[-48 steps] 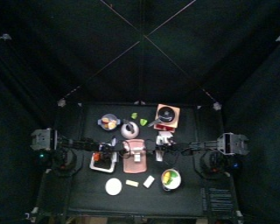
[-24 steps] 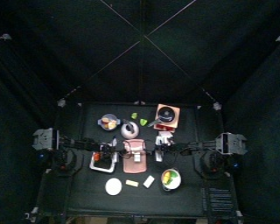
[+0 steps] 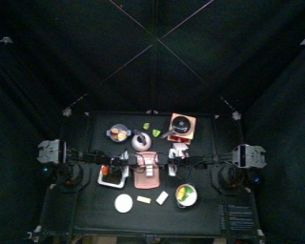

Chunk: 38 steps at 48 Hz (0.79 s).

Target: Cut sushi roll

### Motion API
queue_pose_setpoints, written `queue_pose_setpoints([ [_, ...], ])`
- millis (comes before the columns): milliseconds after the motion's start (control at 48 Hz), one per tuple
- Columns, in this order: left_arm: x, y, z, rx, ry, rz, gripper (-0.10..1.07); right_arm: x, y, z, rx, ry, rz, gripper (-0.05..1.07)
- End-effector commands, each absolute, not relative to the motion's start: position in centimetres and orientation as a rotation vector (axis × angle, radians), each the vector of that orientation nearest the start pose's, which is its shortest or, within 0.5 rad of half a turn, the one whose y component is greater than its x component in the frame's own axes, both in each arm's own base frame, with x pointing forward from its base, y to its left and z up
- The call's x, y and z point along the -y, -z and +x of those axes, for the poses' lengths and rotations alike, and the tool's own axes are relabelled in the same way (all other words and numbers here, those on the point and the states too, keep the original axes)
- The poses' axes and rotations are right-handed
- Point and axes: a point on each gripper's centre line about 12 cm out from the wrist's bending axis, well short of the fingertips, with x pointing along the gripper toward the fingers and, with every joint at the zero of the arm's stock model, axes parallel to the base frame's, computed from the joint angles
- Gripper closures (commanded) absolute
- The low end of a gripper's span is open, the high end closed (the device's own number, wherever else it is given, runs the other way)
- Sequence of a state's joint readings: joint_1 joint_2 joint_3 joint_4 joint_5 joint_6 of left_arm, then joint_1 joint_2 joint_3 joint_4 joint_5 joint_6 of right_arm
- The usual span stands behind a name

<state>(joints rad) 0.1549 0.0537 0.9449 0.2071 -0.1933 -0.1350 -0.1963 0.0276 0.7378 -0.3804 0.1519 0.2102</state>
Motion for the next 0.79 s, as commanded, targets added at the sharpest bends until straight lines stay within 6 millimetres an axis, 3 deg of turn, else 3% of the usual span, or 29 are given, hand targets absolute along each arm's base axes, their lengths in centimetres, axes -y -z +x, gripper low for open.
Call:
queue_pose_setpoints([
  [0, -4.3, -7.8, 30.6, -0.864, -0.082, -0.014, 0.58, 8.4, -12.3, 34.3, -0.958, 0.189, -0.078, 0.73],
  [417, -4.4, -7.4, 30.4, -0.899, -0.087, -0.015, 0.58, 8.7, -11.4, 35.0, -1.015, 0.200, -0.075, 0.73],
  [771, -5.1, -7.6, 30.7, -0.891, -0.112, -0.033, 0.58, 8.9, -12.1, 35.7, -0.983, 0.214, -0.046, 0.73],
])
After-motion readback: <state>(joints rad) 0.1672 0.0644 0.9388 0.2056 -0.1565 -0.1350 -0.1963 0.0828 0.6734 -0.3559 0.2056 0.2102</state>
